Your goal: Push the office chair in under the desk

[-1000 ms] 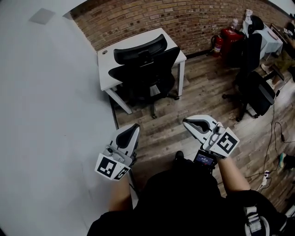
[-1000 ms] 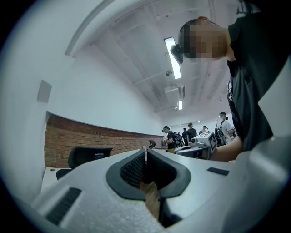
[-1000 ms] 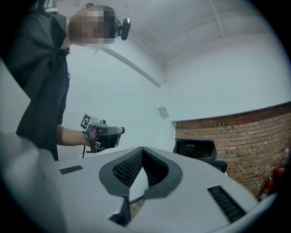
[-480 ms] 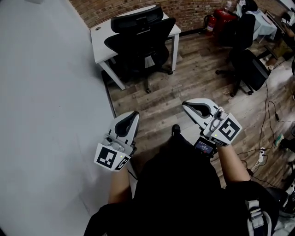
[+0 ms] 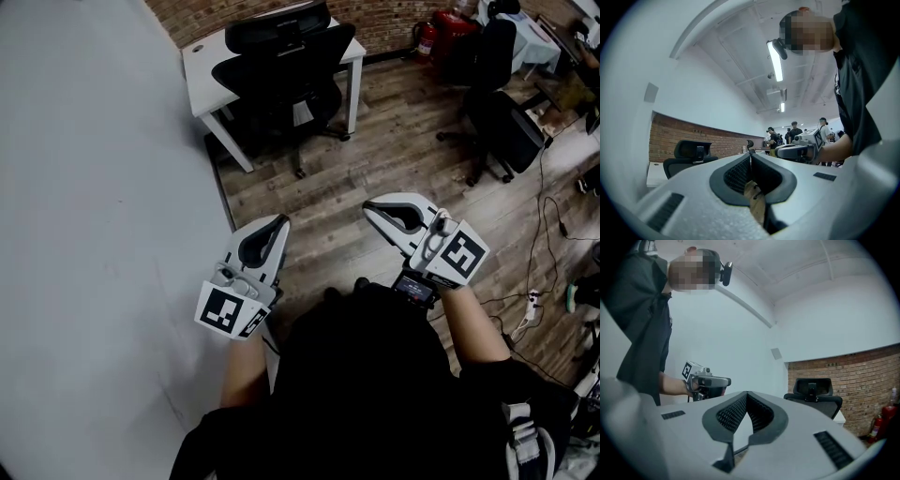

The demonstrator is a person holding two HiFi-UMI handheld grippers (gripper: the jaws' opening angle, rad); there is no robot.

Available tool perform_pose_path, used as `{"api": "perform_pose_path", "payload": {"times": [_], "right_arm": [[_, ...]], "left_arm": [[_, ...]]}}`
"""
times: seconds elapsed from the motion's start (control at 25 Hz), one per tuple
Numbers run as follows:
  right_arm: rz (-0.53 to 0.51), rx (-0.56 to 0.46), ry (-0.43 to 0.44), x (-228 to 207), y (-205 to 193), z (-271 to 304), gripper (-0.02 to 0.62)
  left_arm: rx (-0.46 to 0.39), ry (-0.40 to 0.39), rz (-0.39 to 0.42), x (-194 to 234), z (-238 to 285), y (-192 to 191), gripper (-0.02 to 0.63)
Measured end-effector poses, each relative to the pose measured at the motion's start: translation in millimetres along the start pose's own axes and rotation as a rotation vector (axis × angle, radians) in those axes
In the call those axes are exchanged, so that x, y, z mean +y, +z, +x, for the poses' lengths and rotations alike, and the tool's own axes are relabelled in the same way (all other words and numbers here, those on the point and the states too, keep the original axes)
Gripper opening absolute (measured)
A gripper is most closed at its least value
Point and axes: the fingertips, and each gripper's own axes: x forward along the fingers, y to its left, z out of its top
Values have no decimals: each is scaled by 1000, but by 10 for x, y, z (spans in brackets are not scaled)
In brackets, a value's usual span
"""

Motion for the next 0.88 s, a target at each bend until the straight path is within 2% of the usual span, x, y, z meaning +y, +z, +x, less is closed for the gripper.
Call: {"api": "perform_pose_path", "payload": {"times": [0.32,0.64,0.88], "right_arm": [[4,-25,26,79,9,83,6],[-5,15,-30,-41,-149,24,6],[-20,-22,-15,-83,-51,43,6]], "left_arm": [[21,6,-9,-33,-30,-108,23],[28,-28,-2,7,56,-130,23],[46,-55,-3,5,151,-180,23]]}}
